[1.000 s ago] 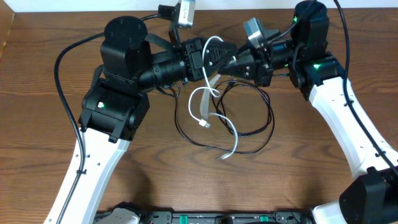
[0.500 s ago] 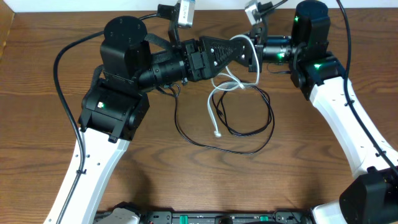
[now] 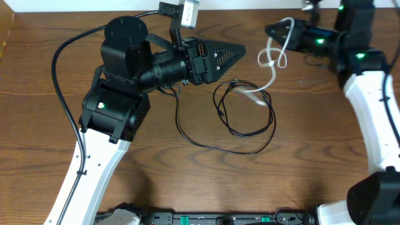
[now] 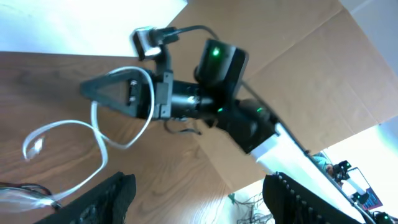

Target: Untangle cables

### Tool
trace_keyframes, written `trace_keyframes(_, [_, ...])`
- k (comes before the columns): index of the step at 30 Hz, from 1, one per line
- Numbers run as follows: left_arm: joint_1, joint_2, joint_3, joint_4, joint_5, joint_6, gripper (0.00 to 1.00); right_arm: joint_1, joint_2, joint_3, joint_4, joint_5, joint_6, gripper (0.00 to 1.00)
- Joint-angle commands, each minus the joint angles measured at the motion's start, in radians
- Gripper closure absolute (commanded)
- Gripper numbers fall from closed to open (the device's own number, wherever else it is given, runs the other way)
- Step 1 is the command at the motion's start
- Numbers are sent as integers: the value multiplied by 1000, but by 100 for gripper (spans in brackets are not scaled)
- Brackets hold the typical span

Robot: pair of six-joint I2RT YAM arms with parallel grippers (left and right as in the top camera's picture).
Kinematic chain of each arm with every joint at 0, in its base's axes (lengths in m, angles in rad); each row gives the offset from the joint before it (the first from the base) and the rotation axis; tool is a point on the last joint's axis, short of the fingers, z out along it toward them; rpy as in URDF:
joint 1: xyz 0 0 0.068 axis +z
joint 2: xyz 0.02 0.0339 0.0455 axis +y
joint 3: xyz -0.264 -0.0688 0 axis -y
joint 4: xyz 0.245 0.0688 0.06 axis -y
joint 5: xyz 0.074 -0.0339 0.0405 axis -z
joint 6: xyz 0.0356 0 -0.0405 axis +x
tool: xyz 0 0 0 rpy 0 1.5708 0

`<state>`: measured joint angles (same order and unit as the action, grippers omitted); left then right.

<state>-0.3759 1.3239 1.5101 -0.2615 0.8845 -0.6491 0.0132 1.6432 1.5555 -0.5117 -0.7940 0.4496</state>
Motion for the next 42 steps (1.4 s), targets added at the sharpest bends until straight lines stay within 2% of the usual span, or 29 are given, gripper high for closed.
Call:
trace_keyframes(1, [2,-8,17,5,-6,29,29,-23,-3,134,-139,307,-222,99])
trace_keyframes(6, [2,4,17,5,-14,28,29,-34,-3,313,-297,783,-346,99])
trace_keyframes(12, [2,25,17,5,-13,28,29,-39,-2,404,-274,1234,-483,99])
trace_keyframes(15, [2,28,17,5,-13,28,29,-56,13,394,-247,1341,-513,99])
trace_keyframes(18, [2,28,17,8,-14,28,29,-98,59,391,-242,1324,-534,99])
trace_keyframes(21, [2,28,17,10,-18,28,29,-158,135,391,-272,1225,-528,99])
trace_keyframes(24, [2,28,17,10,-17,28,29,-200,187,391,-291,1150,-466,99])
trace_keyframes(31, [2,28,17,10,-17,27,29,-271,277,391,-286,966,-416,99])
trace_keyframes(39, [2,28,17,9,-17,27,29,-391,369,391,-271,739,-120,99])
trace_keyframes(42, [2,28,17,9,-16,27,29,-447,418,391,-332,615,-5,99])
